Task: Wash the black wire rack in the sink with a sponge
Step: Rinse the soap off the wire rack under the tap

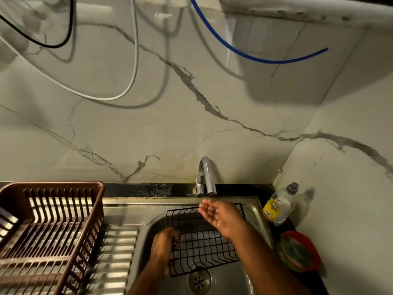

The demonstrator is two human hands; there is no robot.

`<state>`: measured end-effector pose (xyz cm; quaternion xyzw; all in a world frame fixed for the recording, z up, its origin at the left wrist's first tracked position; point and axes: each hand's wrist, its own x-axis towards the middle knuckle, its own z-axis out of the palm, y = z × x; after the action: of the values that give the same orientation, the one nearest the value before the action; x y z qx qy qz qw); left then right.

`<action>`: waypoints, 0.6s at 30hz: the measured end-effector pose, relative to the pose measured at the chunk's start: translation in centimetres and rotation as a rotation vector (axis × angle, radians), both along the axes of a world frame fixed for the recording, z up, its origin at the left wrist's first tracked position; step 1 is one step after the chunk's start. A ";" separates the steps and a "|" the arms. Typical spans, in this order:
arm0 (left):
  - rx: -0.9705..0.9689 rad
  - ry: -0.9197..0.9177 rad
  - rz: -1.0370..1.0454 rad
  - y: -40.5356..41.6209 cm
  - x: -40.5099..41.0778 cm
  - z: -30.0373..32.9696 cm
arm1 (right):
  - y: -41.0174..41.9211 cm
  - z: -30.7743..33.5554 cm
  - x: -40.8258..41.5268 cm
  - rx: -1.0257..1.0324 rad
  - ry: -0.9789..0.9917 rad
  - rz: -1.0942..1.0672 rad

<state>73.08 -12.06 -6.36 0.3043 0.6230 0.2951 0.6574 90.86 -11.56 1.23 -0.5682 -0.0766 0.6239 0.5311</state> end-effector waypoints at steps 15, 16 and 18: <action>-0.288 -0.174 0.059 -3.2 -0.5 3.1 | -0.3 -0.8 2.1 0.097 -0.890 0.019; -0.311 -0.184 0.077 -3.3 -0.5 3.2 | 0.1 -0.5 2.4 0.122 -0.976 0.043; -0.337 -0.197 0.127 -3.5 -0.5 2.8 | 1.5 -0.2 3.0 0.164 -1.100 0.107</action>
<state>72.57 -15.51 -3.53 0.1201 0.6141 0.2559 0.7369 93.86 -10.06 0.99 -0.7623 -0.4193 0.2536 0.4228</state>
